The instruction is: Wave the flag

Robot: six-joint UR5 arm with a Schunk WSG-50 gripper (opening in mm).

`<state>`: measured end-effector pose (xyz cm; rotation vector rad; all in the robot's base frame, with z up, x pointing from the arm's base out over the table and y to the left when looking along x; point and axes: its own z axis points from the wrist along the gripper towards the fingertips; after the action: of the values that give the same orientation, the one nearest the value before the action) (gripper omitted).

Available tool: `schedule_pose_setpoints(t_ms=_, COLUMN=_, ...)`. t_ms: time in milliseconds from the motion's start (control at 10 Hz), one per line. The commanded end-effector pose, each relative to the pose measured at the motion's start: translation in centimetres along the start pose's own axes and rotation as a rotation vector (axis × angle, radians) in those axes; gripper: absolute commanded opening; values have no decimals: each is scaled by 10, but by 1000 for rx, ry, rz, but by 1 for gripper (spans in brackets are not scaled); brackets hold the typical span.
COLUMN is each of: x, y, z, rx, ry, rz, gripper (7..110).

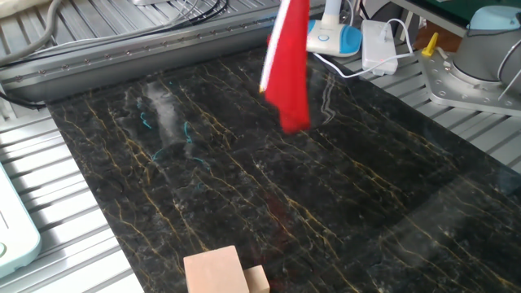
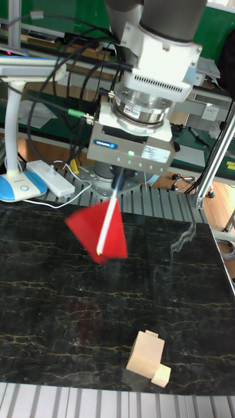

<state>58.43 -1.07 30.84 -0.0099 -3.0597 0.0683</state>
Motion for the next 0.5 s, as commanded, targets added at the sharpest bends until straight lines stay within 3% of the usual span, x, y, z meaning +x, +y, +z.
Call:
schedule_pose_setpoints(t_ms=0, x=-36, y=7, z=4, rx=-44, ry=-135, rz=-13, gripper=7)
schedule_pose_setpoints(t_ms=300, x=-66, y=-10, z=-1, rx=21, ry=-253, rz=-49, gripper=7)
schedule_pose_setpoints(t_ms=400, x=-73, y=-8, z=-2, rx=16, ry=-277, rz=-53, gripper=7)
